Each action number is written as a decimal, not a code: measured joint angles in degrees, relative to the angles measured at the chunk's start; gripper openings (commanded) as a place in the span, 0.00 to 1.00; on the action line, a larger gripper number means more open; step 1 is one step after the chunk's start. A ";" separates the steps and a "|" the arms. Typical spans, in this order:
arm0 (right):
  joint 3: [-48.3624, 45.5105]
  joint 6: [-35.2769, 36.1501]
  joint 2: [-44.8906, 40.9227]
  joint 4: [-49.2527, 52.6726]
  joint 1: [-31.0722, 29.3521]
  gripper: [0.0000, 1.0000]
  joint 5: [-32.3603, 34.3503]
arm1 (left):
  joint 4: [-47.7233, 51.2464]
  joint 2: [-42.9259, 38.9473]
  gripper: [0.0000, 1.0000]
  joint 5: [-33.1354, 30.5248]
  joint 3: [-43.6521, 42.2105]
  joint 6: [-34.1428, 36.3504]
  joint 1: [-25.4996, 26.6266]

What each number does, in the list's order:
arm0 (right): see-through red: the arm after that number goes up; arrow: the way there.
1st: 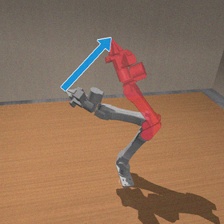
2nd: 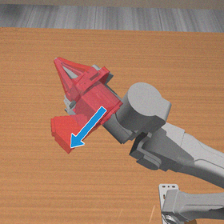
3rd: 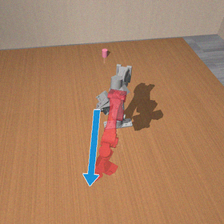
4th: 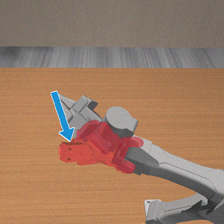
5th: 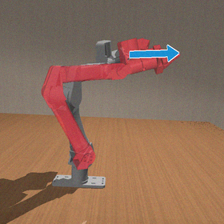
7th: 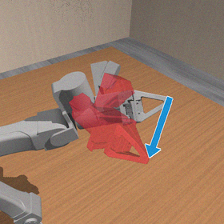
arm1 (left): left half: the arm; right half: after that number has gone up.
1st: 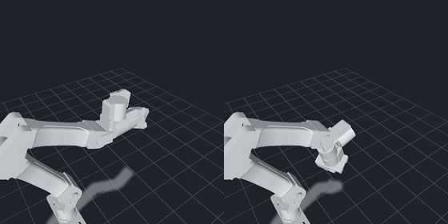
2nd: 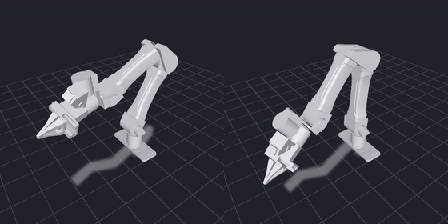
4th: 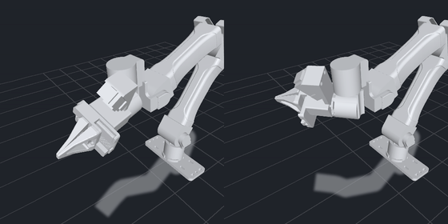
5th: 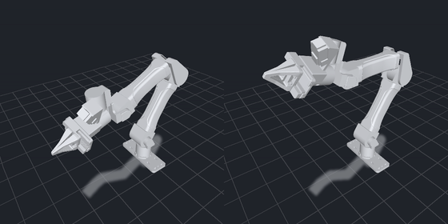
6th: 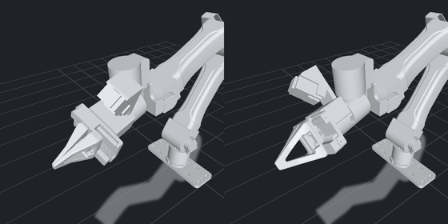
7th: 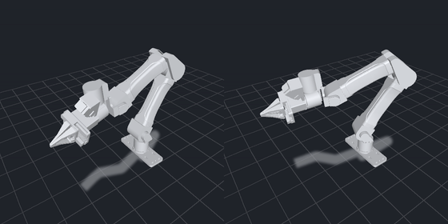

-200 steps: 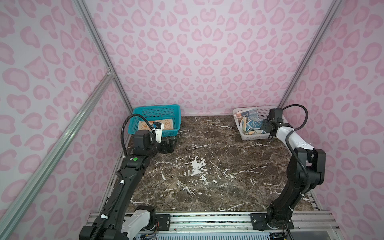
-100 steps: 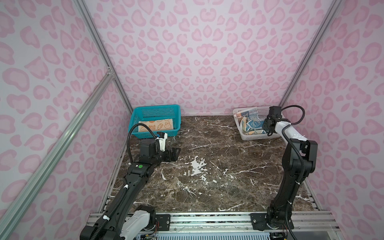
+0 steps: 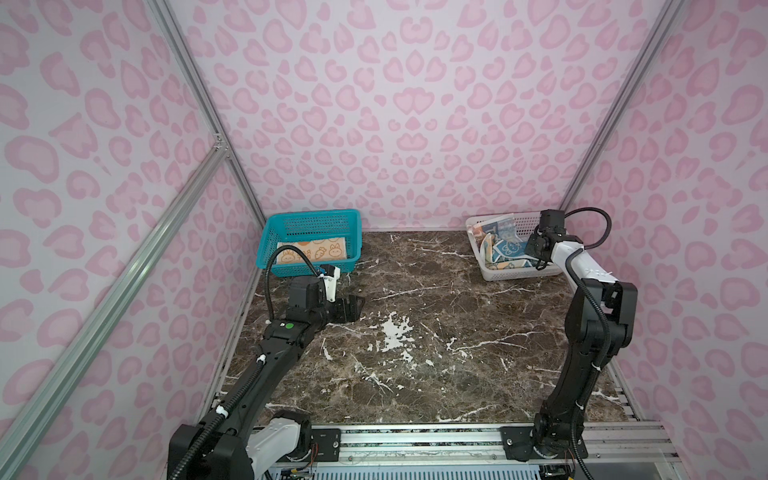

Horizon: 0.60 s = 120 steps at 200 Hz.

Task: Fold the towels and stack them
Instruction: 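Grasp the blue bunny towel in the white basket with the right gripper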

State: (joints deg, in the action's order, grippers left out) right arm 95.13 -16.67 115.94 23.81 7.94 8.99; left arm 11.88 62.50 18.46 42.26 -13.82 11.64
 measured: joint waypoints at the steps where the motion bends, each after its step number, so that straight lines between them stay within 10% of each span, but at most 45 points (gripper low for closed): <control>1: -0.02 0.07 -0.04 -0.09 0.00 0.34 -0.02 | 0.00 0.02 0.92 0.00 0.00 0.00 0.00; 55: 2.84 1.07 2.73 -0.09 0.20 0.65 -0.09 | -0.02 1.66 0.92 0.00 0.85 -0.70 0.33; 120: 15.52 -1.57 12.31 6.56 1.42 0.56 0.70 | -0.28 3.72 0.92 0.00 2.25 -1.07 1.25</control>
State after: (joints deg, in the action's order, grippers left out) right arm 110.65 -18.24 128.25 30.37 9.37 9.69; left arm 11.60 66.22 18.46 44.51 -14.90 12.88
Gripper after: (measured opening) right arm 0.572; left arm 0.916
